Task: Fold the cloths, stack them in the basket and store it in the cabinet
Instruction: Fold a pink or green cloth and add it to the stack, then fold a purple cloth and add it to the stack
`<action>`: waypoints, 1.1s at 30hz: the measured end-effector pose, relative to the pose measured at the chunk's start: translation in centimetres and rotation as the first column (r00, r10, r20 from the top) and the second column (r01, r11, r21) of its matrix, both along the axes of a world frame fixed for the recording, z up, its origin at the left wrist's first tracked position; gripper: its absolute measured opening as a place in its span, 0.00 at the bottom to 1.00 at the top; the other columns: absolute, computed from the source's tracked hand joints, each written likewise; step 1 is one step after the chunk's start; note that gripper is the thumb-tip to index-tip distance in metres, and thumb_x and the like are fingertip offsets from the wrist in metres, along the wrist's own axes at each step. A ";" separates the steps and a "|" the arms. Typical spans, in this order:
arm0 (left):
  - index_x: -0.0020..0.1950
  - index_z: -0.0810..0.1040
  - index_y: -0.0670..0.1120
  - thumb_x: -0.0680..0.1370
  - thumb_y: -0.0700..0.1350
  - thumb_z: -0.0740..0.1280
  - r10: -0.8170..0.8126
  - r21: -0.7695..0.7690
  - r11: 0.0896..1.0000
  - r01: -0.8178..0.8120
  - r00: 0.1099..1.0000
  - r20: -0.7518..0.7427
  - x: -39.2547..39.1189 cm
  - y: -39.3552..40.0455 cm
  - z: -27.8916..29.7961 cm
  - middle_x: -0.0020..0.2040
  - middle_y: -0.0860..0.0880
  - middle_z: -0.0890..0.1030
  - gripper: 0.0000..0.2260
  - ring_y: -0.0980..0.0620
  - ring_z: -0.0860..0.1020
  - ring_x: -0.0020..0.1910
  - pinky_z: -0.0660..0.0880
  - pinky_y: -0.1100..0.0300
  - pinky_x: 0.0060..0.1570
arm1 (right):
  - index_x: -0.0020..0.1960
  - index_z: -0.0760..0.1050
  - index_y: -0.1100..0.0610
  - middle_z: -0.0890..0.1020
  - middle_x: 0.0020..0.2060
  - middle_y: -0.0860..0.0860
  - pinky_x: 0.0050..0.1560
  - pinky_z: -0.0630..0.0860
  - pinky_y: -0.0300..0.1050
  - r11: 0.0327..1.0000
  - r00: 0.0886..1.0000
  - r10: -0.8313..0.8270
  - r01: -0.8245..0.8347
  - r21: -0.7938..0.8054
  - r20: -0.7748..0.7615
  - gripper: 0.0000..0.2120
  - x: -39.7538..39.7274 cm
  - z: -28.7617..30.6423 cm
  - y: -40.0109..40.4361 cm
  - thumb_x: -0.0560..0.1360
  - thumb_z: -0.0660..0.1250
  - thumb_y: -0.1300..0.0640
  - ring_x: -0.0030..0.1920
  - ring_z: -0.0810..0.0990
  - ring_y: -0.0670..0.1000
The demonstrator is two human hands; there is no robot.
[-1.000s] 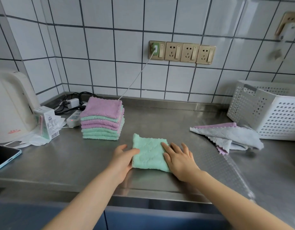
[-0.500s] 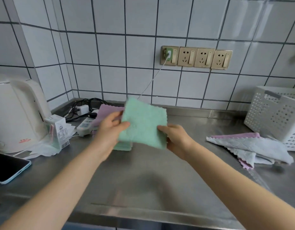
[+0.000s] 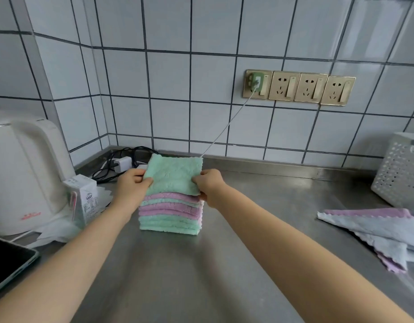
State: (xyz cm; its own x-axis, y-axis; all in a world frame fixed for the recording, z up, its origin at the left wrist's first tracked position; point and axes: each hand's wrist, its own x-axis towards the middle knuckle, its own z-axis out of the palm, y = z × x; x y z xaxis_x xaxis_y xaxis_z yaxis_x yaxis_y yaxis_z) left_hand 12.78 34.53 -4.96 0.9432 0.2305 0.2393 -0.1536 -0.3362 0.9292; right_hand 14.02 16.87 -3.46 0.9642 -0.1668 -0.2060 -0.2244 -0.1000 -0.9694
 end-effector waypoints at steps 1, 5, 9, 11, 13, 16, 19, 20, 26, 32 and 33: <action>0.60 0.75 0.42 0.76 0.38 0.67 -0.001 0.002 1.000 0.001 1.000 0.019 0.3 0.0 0.2 0.49 0.46 0.78 0.13 0.54 0.76 0.42 0.71 0.62 0.40 | 0.50 0.76 0.65 0.79 0.54 0.64 0.50 0.79 0.59 1.000 1.000 -0.012 0.012 -0.019 0.021 0.09 0.3 -0.1 -0.1 0.72 0.60 0.66 0.52 0.80 0.61; 0.63 0.72 0.46 0.76 0.38 0.66 -0.053 0.172 0.984 0.035 0.994 0.098 1.2 0.1 1.0 0.46 0.49 0.78 0.16 0.52 0.77 0.43 0.70 0.62 0.37 | 0.49 0.75 0.54 0.78 0.53 0.58 0.50 0.80 0.62 0.996 0.994 -0.047 0.055 -0.076 0.100 0.09 -0.2 0.4 0.0 0.75 0.57 0.62 0.54 0.78 0.63; 0.72 0.63 0.57 0.77 0.36 0.61 -0.117 0.332 0.940 0.076 0.988 0.105 1.8 0.4 0.2 0.53 0.47 0.76 0.27 0.50 0.76 0.37 0.72 0.59 0.33 | 0.66 0.64 0.55 0.73 0.51 0.53 0.53 0.73 0.46 0.975 0.980 -0.029 0.071 -0.210 0.196 0.17 -2.3 1.1 0.3 0.78 0.57 0.62 0.49 0.73 0.54; 0.70 0.69 0.56 0.77 0.35 0.58 -0.140 0.380 0.921 0.089 0.984 0.107 2.0 0.5 0.0 0.58 0.44 0.75 0.25 0.51 0.73 0.29 0.71 0.65 0.28 | 0.71 0.60 0.53 0.71 0.51 0.53 0.47 0.68 0.42 0.958 0.964 0.037 0.042 -0.285 0.265 0.21 -2.9 1.1 0.4 0.79 0.55 0.62 0.47 0.70 0.53; 0.67 0.75 0.52 0.77 0.35 0.58 -0.117 0.358 0.931 0.073 0.988 0.103 1.8 0.4 -0.1 0.47 0.42 0.79 0.21 0.54 0.65 0.22 0.64 0.68 0.22 | 0.71 0.60 0.53 0.74 0.54 0.55 0.45 0.69 0.43 0.930 0.955 0.083 0.028 -0.366 0.284 0.21 -2.9 1.0 0.6 0.79 0.56 0.61 0.45 0.72 0.54; 0.65 0.77 0.52 0.75 0.41 0.63 -0.067 0.247 0.967 0.060 0.997 0.023 1.5 0.3 0.2 0.49 0.46 0.83 0.18 0.56 0.68 0.25 0.67 0.64 0.32 | 0.70 0.63 0.52 0.76 0.55 0.58 0.44 0.76 0.48 0.855 0.971 0.088 0.039 -0.517 0.220 0.21 -2.6 1.0 0.9 0.77 0.57 0.59 0.47 0.78 0.59; 0.65 0.77 0.51 0.75 0.46 0.66 -0.038 0.335 0.941 0.042 0.999 -0.020 1.3 0.4 0.7 0.65 0.47 0.76 0.18 0.56 0.77 0.43 0.72 0.58 0.51 | 0.71 0.61 0.49 0.71 0.60 0.56 0.45 0.71 0.48 0.689 0.984 0.136 -0.008 -0.725 0.119 0.21 -2.9 1.4 0.6 0.78 0.56 0.54 0.54 0.76 0.62; 0.65 0.77 0.51 0.75 0.46 0.67 -0.029 0.359 0.933 0.040 0.999 -0.036 1.2 0.5 0.8 0.65 0.47 0.76 0.18 0.52 0.77 0.49 0.73 0.56 0.55 | 0.71 0.60 0.48 0.69 0.61 0.57 0.45 0.71 0.48 0.657 0.985 0.146 -0.027 -0.754 0.092 0.21 -3.1 1.4 0.4 0.78 0.56 0.52 0.54 0.76 0.62; 0.62 0.79 0.47 0.74 0.43 0.65 0.100 0.504 0.856 -0.115 0.993 0.057 -0.3 1.9 1.9 0.61 0.40 0.74 0.16 0.41 0.74 0.60 0.71 0.53 0.56 | 0.70 0.64 0.53 0.76 0.59 0.57 0.54 0.77 0.54 0.633 0.970 0.234 -0.095 -0.768 0.072 0.24 -5.5 2.2 -2.5 0.76 0.59 0.51 0.53 0.78 0.60; 0.56 0.81 0.48 0.76 0.42 0.65 -0.020 0.297 0.954 -0.051 0.973 0.231 -4.0 -0.9 5.1 0.51 0.51 0.82 0.10 0.52 0.79 0.50 0.73 0.59 0.53 | 0.68 0.69 0.56 0.81 0.54 0.53 0.46 0.68 0.38 0.659 0.954 0.257 -0.056 -0.750 0.156 0.20 -10.8 3.1 -6.9 0.76 0.59 0.57 0.52 0.76 0.53; 0.55 0.81 0.49 0.76 0.42 0.65 -0.039 0.250 0.968 -0.024 0.970 0.241 -4.5 -1.6 5.5 0.50 0.50 0.82 0.10 0.53 0.79 0.50 0.74 0.58 0.54 | 0.67 0.70 0.56 0.81 0.52 0.51 0.46 0.68 0.37 0.661 0.950 0.258 -0.040 -0.749 0.178 0.19 -11.9 3.2 -7.7 0.76 0.59 0.57 0.54 0.76 0.53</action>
State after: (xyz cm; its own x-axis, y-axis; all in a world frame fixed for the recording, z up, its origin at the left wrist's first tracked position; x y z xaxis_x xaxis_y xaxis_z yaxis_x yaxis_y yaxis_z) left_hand 8.28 32.98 0.51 0.8509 0.1274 0.5097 -0.3670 -0.5500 0.7502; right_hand 2.10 9.17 -0.28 0.9863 -0.0064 0.1649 0.0924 -0.8068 -0.5836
